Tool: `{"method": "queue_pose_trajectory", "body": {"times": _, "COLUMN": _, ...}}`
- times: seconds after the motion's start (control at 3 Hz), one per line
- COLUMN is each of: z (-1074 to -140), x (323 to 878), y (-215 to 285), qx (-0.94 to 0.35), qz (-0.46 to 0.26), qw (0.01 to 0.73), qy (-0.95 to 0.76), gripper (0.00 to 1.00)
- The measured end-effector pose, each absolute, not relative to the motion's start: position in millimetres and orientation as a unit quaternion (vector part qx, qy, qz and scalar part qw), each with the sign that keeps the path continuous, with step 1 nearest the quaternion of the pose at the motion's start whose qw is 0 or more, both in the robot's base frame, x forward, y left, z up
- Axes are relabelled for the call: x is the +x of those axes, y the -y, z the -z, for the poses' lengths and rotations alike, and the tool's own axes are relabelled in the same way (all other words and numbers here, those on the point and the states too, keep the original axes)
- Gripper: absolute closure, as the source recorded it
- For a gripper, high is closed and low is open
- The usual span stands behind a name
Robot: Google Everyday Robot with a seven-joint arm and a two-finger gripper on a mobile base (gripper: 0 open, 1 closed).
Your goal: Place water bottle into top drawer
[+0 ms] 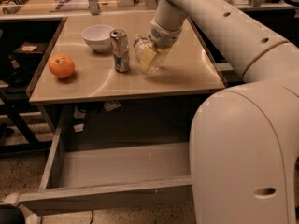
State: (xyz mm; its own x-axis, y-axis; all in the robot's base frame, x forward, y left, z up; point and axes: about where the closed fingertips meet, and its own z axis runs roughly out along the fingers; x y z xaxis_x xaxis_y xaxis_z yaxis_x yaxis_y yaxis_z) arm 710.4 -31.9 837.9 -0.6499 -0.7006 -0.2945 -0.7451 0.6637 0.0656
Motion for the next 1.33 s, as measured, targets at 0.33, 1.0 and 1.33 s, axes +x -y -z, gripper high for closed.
{"method": "queue_pose_trajectory", "body": {"times": 0.33, "z": -866.5, "x": 701.9, "y": 51.6, "qx": -0.415, "qz": -0.068, "qw": 0.185, "qy": -0.888, "gripper": 1.00}}
{"method": "queue_pose_trajectory", "body": {"times": 1.0, "z": -892.0, "x": 647.3, "y": 115.8, "qx": -0.427, "qz": -0.026, "qw": 0.251, "qy": -0.868, "gripper": 1.00}}
{"method": "queue_pose_trajectory", "body": {"times": 1.33, "z": -892.0, "x": 647.3, "y": 115.8, "qx": -0.427, "qz": -0.026, "qw": 0.250, "qy": -0.868, "gripper": 1.00}}
